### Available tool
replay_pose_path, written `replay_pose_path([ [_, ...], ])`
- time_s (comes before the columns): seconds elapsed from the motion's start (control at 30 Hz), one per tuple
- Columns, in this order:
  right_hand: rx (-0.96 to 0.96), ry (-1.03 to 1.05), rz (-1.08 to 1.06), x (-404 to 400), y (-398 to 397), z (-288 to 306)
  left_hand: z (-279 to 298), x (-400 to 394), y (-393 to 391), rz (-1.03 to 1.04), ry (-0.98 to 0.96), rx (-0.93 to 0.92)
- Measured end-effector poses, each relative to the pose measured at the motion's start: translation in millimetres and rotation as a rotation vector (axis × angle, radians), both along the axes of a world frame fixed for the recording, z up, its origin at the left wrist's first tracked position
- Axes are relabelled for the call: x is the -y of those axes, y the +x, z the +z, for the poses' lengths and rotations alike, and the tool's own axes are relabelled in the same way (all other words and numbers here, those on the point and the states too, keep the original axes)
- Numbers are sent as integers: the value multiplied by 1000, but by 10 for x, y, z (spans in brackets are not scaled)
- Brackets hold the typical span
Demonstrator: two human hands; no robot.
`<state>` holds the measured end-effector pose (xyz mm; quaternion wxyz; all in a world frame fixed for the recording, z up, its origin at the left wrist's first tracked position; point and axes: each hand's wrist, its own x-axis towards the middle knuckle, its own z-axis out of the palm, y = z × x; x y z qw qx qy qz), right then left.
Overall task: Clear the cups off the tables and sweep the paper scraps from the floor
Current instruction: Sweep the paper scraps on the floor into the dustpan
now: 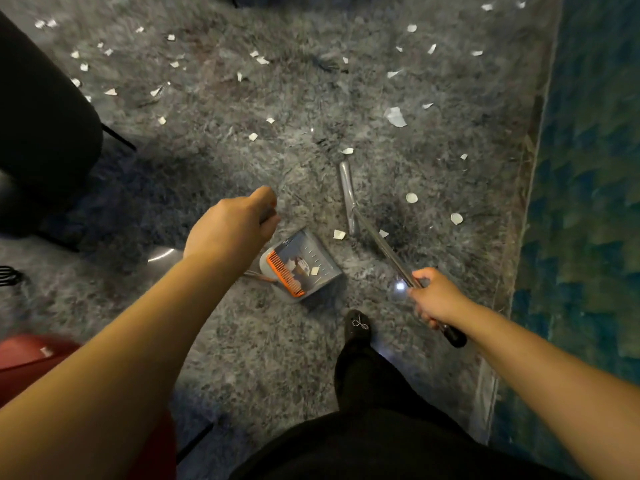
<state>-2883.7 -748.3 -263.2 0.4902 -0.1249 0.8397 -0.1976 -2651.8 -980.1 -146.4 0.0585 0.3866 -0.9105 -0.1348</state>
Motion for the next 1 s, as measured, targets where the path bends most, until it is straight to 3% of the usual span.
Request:
replay_pose_path([
  [0.4,-25,86,112,1145,-1057,-227,-155,1042,-970,-9,13,72],
  [0.67,148,118,78,1362,-695,-246,-237,1401,-1024,-94,-11,68],
  [0.83,283,95,-86,1391,-368,9,-253,1611,-1128,-171,16,70],
  [1.0,298,46,-220,1344,-57,245,-214,1781,-1124,-172,89,64],
])
